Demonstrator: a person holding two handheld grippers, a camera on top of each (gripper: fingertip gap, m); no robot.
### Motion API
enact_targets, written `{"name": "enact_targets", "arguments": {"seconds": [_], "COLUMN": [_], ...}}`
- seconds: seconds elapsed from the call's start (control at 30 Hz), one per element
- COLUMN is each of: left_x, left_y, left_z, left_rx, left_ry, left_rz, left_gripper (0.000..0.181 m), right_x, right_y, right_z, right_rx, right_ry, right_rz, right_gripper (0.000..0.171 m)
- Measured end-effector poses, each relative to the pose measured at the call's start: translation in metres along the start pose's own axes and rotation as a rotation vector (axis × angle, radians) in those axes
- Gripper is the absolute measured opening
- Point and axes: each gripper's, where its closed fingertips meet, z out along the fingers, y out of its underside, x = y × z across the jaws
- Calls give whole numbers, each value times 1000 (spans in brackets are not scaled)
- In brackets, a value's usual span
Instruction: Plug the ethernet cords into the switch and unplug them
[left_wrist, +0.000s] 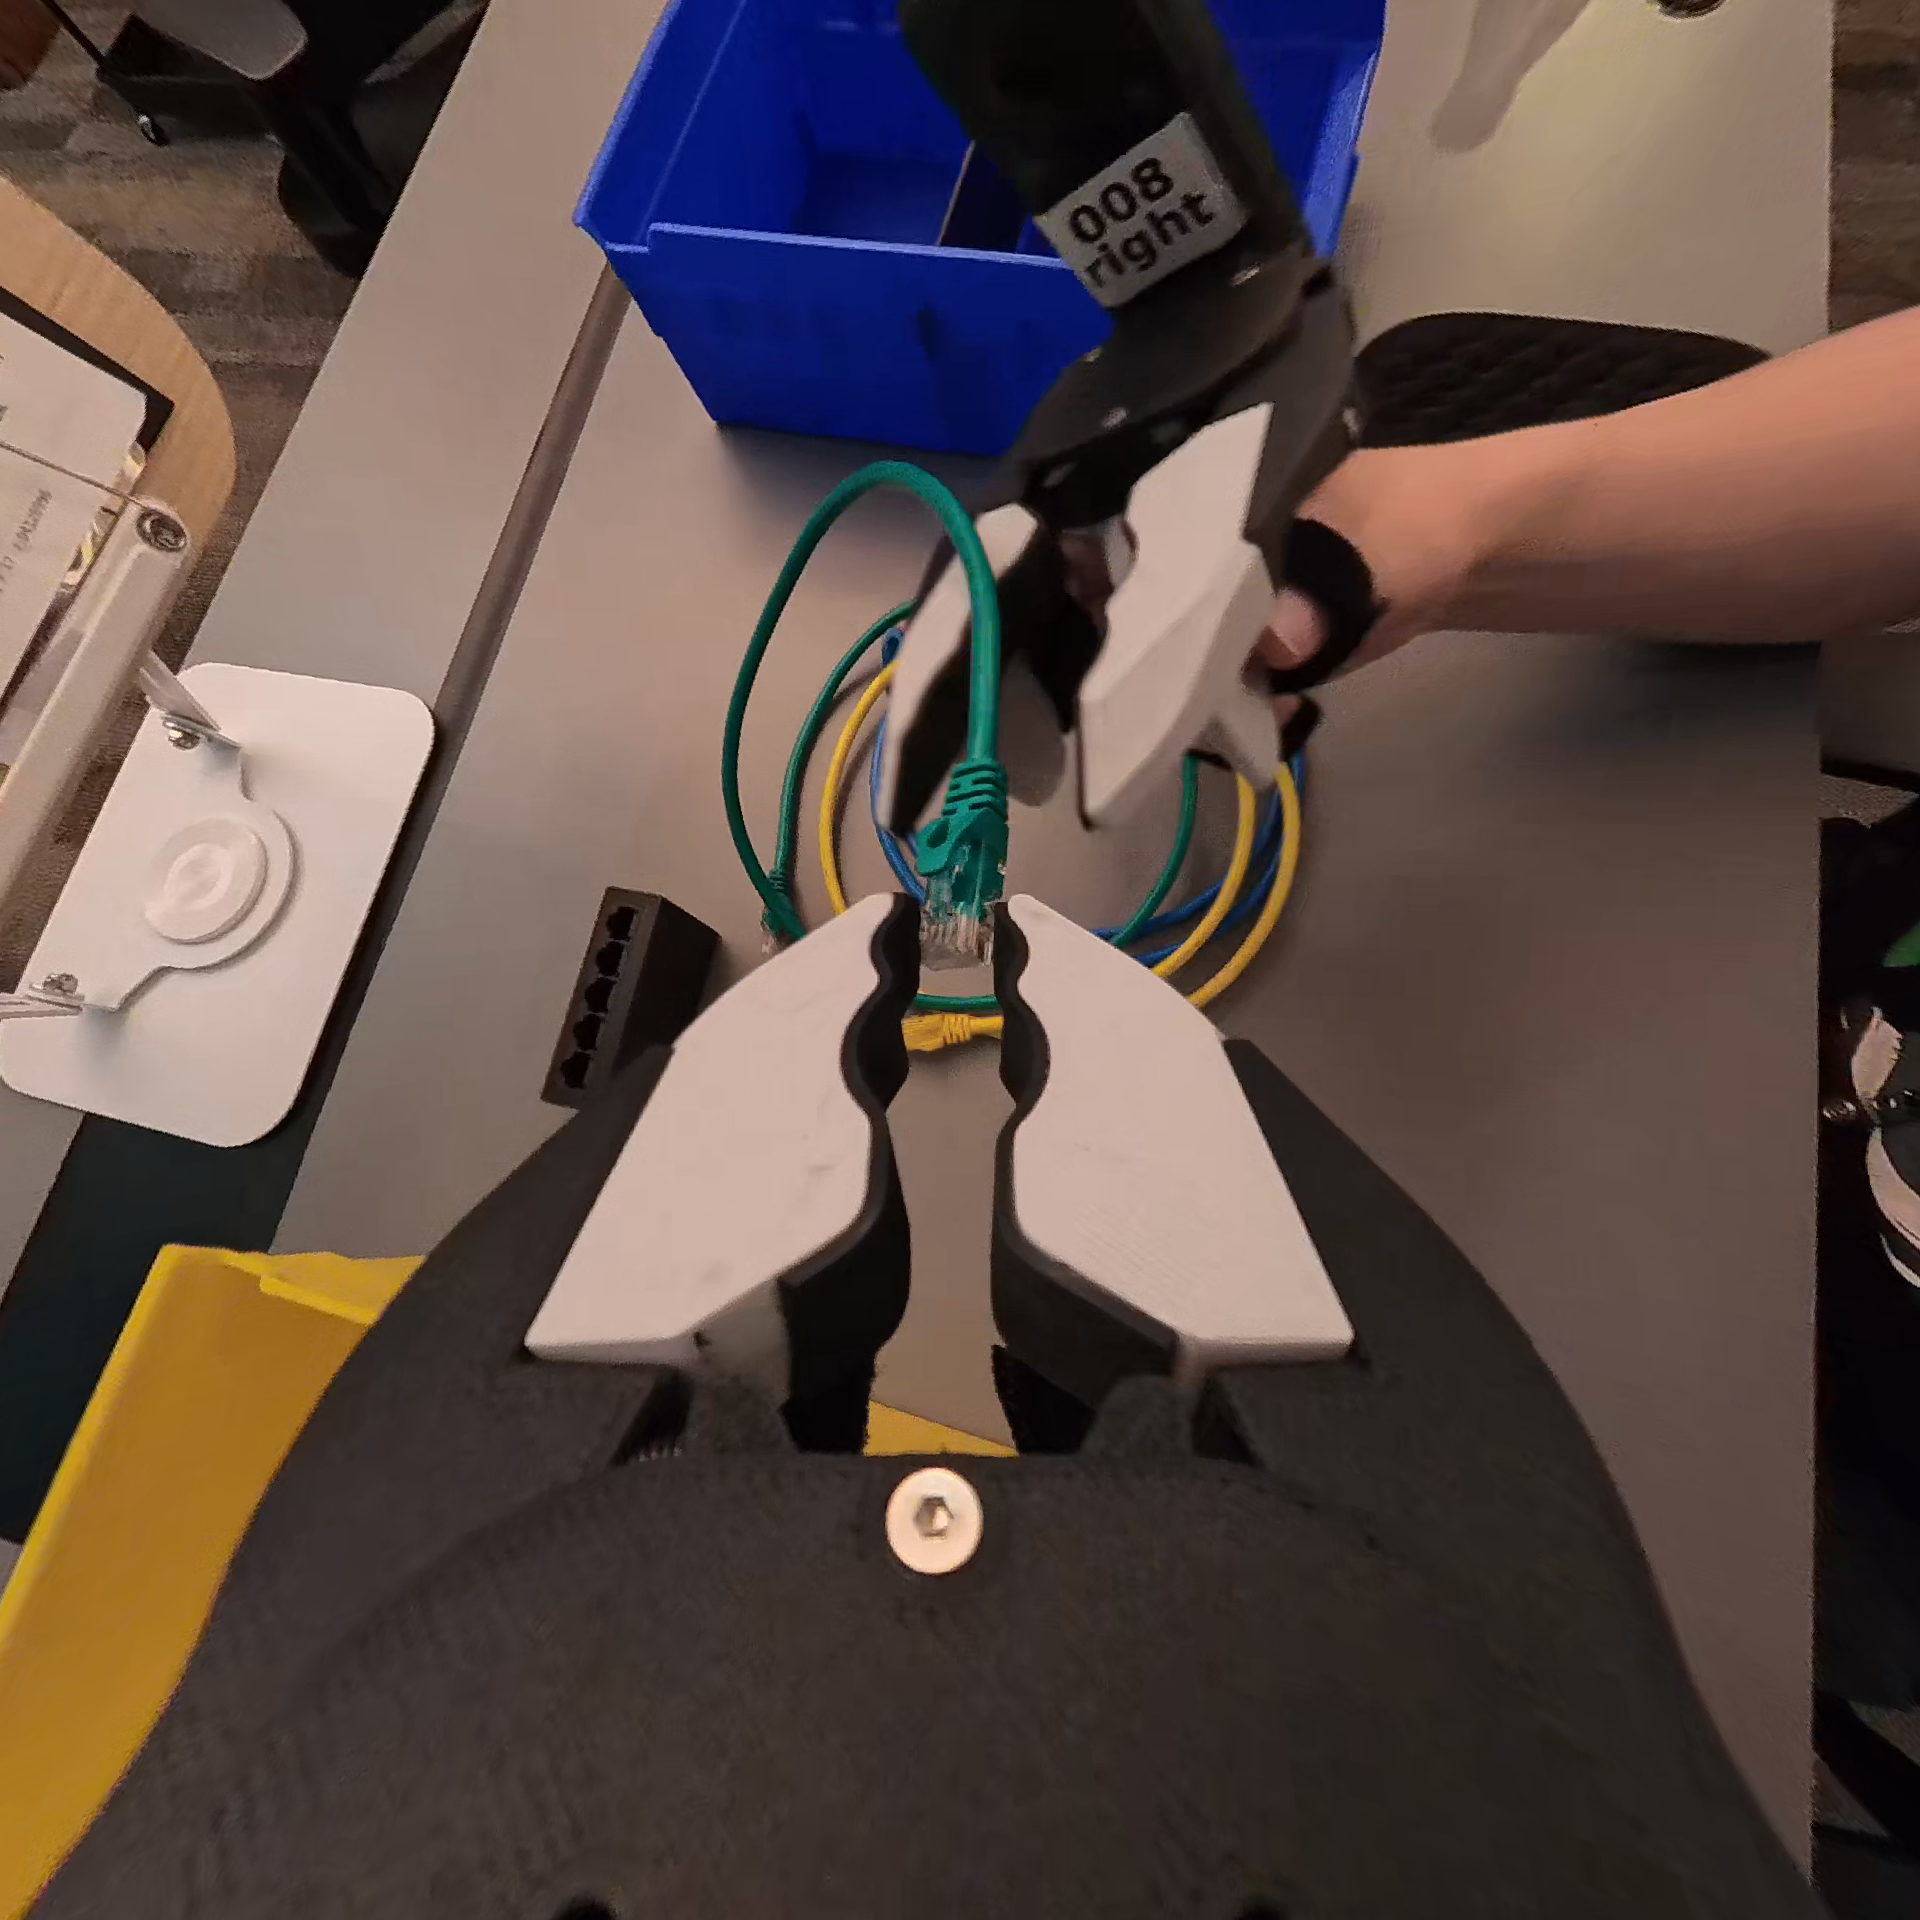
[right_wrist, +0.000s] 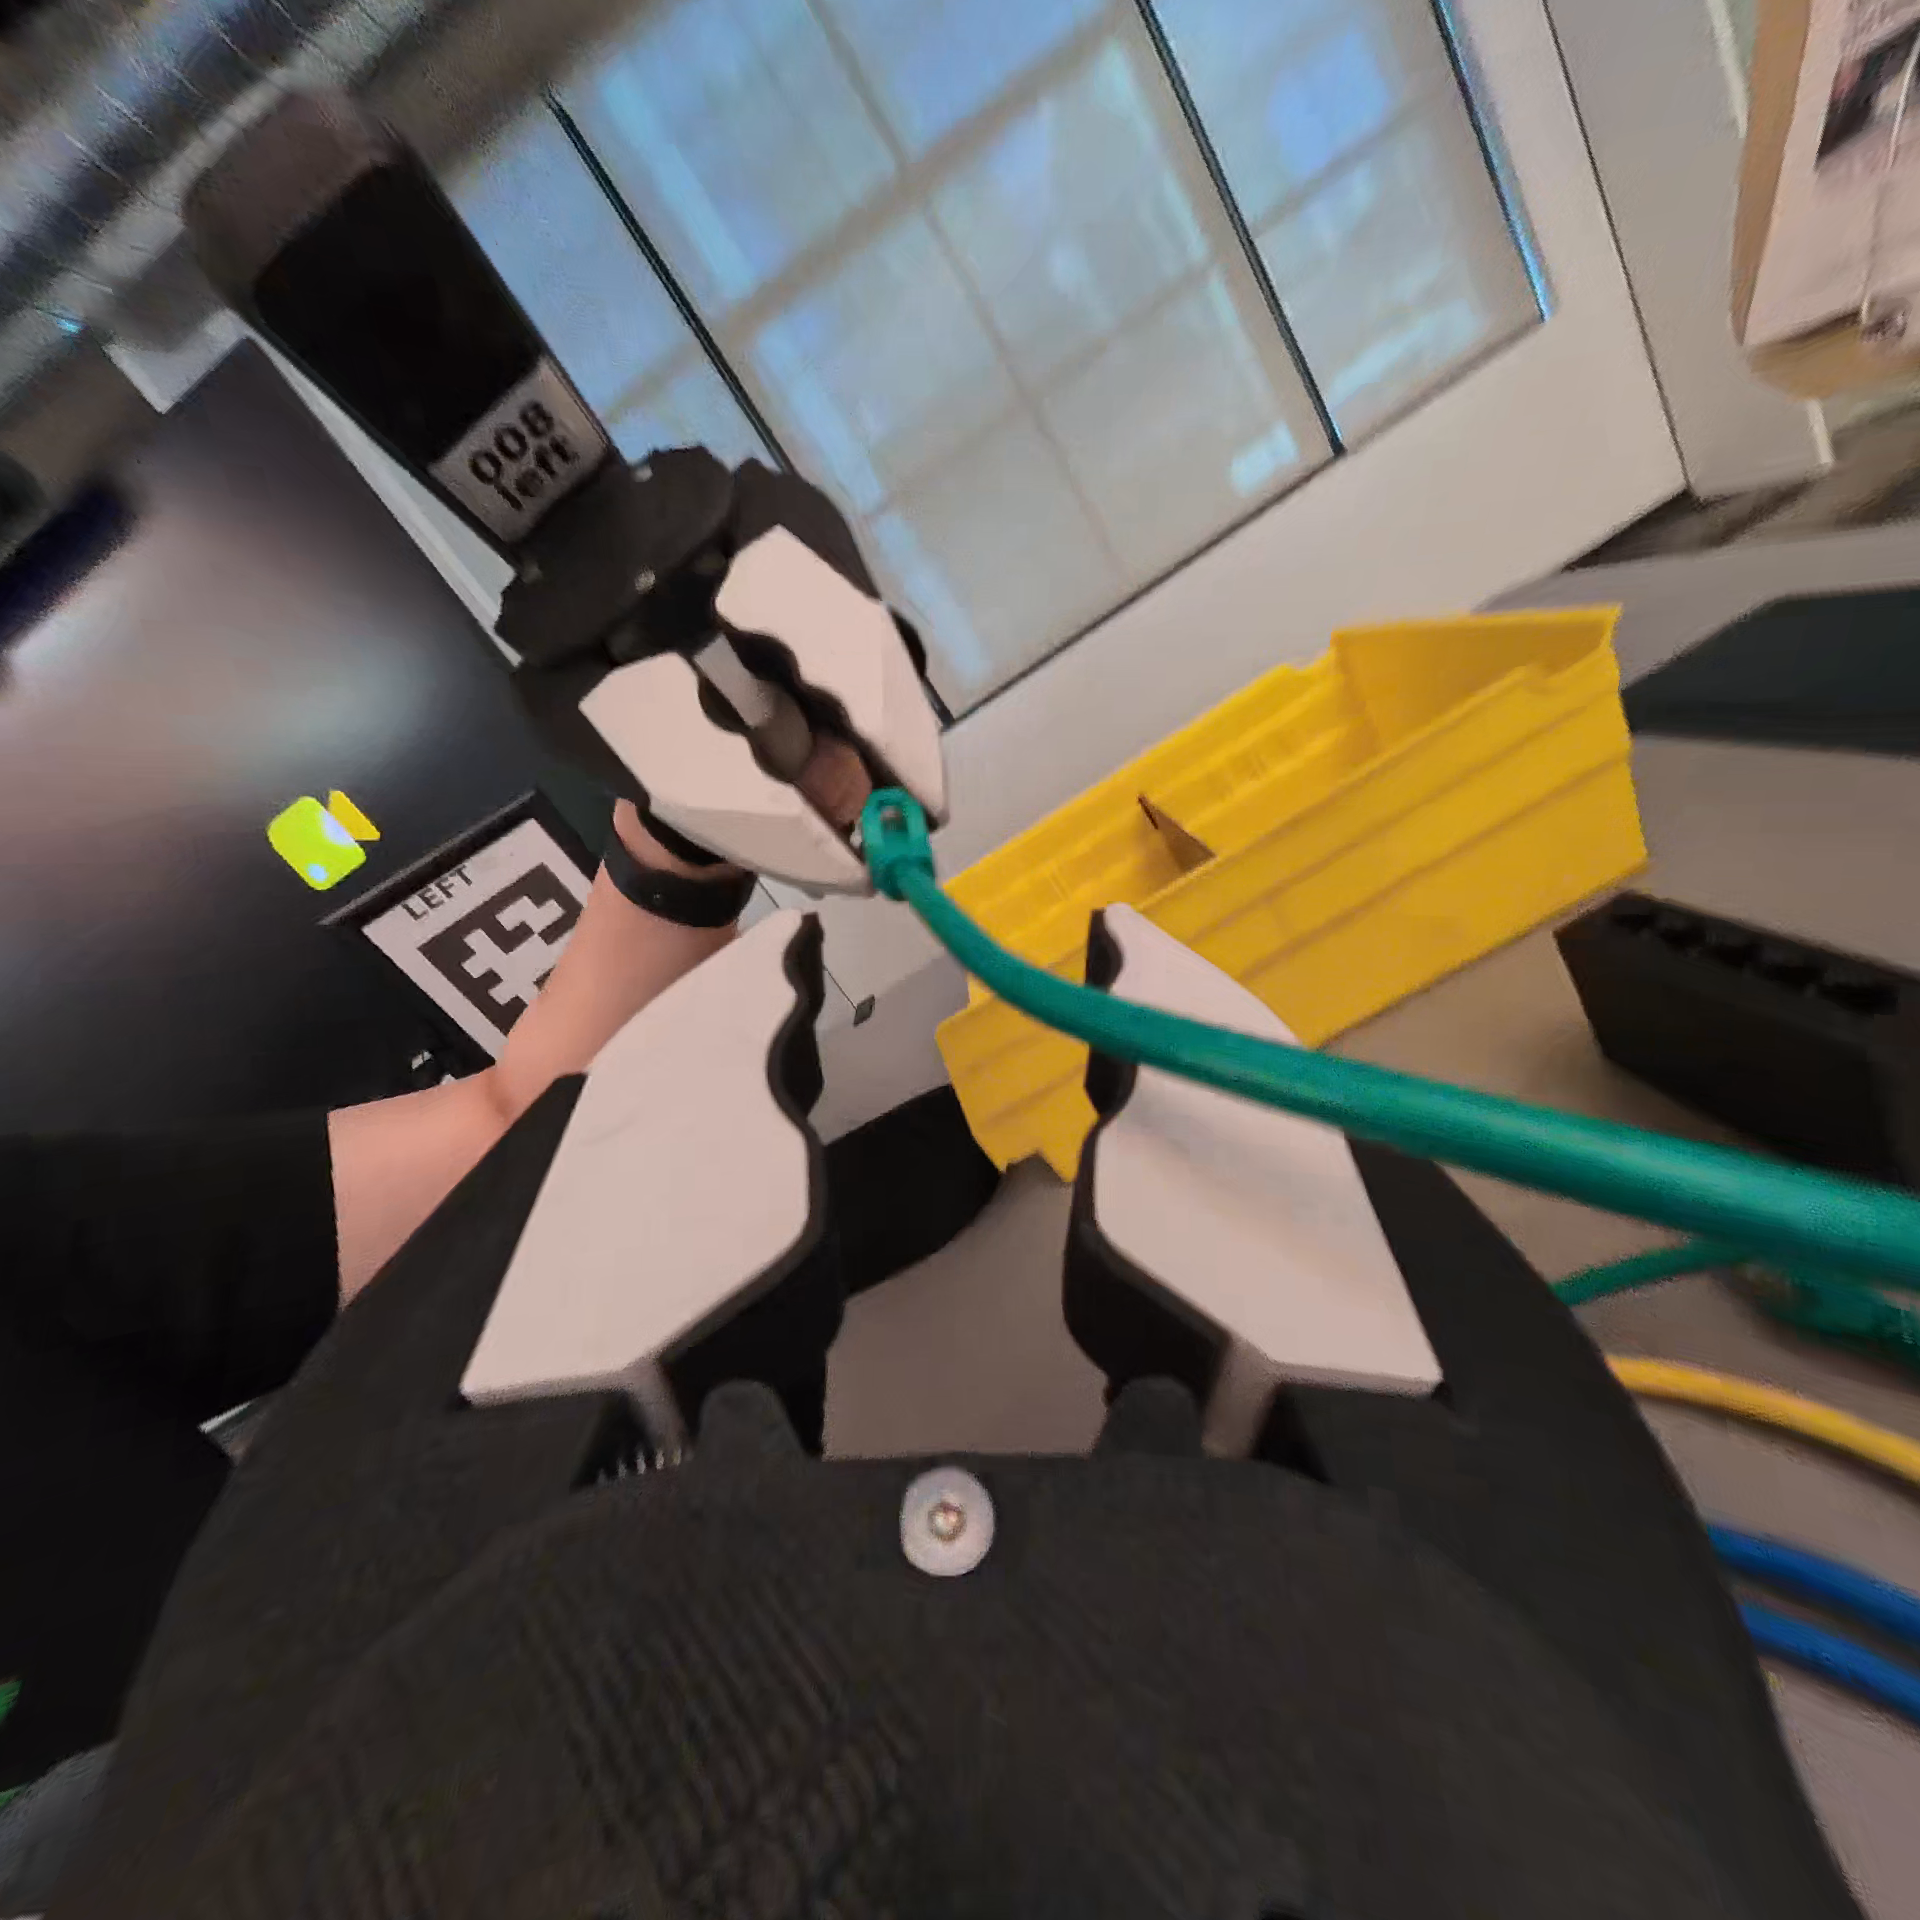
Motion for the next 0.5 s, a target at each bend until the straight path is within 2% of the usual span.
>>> {"name": "enact_targets", "arguments": {"seconds": [0.17, 0.33, 0.43, 0.5], "left_x": [2, 4, 4, 4], "left_y": [7, 9, 10, 11], "left_z": [-6, -7, -4, -3], "left_rx": [-11, -21, -34, -41], "left_ry": [-6, -6, -12, -10], "left_rz": [6, 21, 32, 32], "left_gripper": [12, 12, 12, 12], "right_x": [-12, -10, -13, -13], "right_y": [-9, -9, -9, -6], "right_z": [2, 6, 4, 3], "right_rx": [-6, -66, -75, -96], "right_ry": [-167, -166, -197, -204], "right_rz": [-53, -59, -55, -37], "right_gripper": [34, 29, 7, 6]}}
